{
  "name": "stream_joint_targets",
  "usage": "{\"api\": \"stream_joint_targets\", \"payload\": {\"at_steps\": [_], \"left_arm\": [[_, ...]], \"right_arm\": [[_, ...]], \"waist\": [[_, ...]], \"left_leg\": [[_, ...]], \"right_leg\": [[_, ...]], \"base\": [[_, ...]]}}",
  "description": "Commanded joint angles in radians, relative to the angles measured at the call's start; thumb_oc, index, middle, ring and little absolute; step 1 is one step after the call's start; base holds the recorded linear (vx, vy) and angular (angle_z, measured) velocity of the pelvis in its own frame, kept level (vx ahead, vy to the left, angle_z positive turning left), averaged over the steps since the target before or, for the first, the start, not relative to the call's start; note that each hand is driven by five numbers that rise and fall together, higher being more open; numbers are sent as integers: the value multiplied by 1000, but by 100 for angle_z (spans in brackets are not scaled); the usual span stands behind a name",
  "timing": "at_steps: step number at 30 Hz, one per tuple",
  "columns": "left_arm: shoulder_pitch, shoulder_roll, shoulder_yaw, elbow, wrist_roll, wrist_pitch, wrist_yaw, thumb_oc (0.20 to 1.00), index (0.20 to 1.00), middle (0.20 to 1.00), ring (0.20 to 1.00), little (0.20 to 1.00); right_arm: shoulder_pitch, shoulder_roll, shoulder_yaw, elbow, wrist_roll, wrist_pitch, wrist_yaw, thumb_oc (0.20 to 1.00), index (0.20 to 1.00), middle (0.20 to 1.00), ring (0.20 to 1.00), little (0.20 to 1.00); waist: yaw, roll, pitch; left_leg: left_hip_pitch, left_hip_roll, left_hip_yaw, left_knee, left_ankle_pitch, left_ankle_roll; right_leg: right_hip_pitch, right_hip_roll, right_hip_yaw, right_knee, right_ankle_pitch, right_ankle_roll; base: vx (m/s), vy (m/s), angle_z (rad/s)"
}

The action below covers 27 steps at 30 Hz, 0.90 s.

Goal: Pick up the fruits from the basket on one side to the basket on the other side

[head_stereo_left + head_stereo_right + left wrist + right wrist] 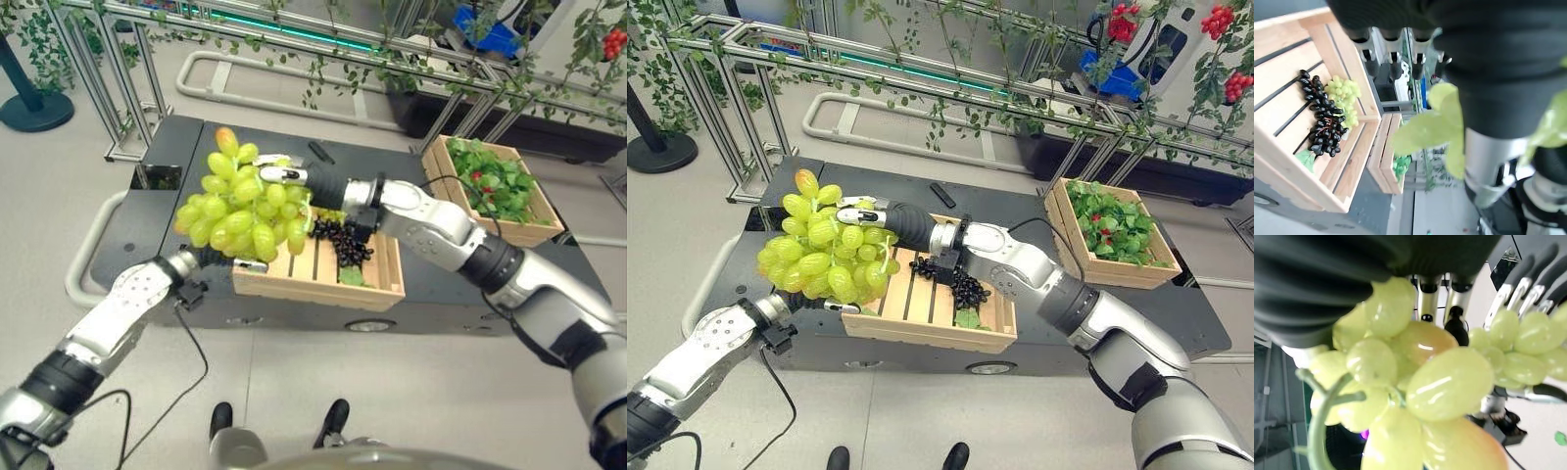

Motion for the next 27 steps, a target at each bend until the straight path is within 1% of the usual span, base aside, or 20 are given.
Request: {"api": "stream_joint_targets", "payload": {"at_steps": [1,3,9,15,19,22,27], "left_arm": [[30,2,71,-64,-23,-45,-10,1000,1000,1000,1000,1000],[77,-3,102,-75,-24,-46,-11,1000,1000,1000,1000,1000],[145,-29,149,-80,-27,-47,-9,1000,1000,1000,1000,1000],[166,-62,155,-82,-37,-46,1,1000,1000,1000,1000,1000],[173,-83,154,-85,-53,-44,-1,1000,1000,1000,1000,1000],[170,-84,149,-87,-53,-43,-1,1000,1000,1000,1000,1000],[143,-102,148,-68,-43,-48,21,1000,1000,1000,1000,1000]], "right_arm": [[-61,-10,-117,-16,27,-109,-13,200,200,200,200,200],[-46,-54,-136,-16,29,-109,-15,200,200,200,200,200],[7,-96,-181,-16,42,-111,-24,200,200,200,200,200],[47,-82,-198,-17,49,-104,-32,200,200,200,200,200],[58,-77,-187,-26,44,-94,-26,200,200,200,200,200],[59,-80,-176,-33,41,-87,-21,200,200,200,200,200],[66,-77,-157,-53,41,-75,-14,200,200,200,200,200]], "waist": [[26,6,-13],[28,4,-12],[32,4,-8],[33,10,-4],[31,11,-3],[30,12,-2],[30,11,0]], "left_leg": [[-42,-46,-32,-25,36,45],[-43,-46,-33,-25,38,46],[-47,-46,-36,-27,40,46],[-47,-49,-36,-23,39,48],[-48,-49,-35,-21,38,49],[-49,-49,-34,-20,38,48],[-49,-48,-35,-21,39,48]], "right_leg": [[73,-47,-42,63,-68,138],[73,-47,-45,63,-68,139],[74,-48,-51,62,-70,139],[74,-50,-53,64,-69,138],[71,-51,-52,65,-69,137],[71,-52,-51,65,-69,137],[71,-53,-51,66,-69,136]], "base": [[0,0,0],[0,0,0],[0,0,0],[0,0,0],[0,0,0],[0,0,0],[0,0,0]]}}
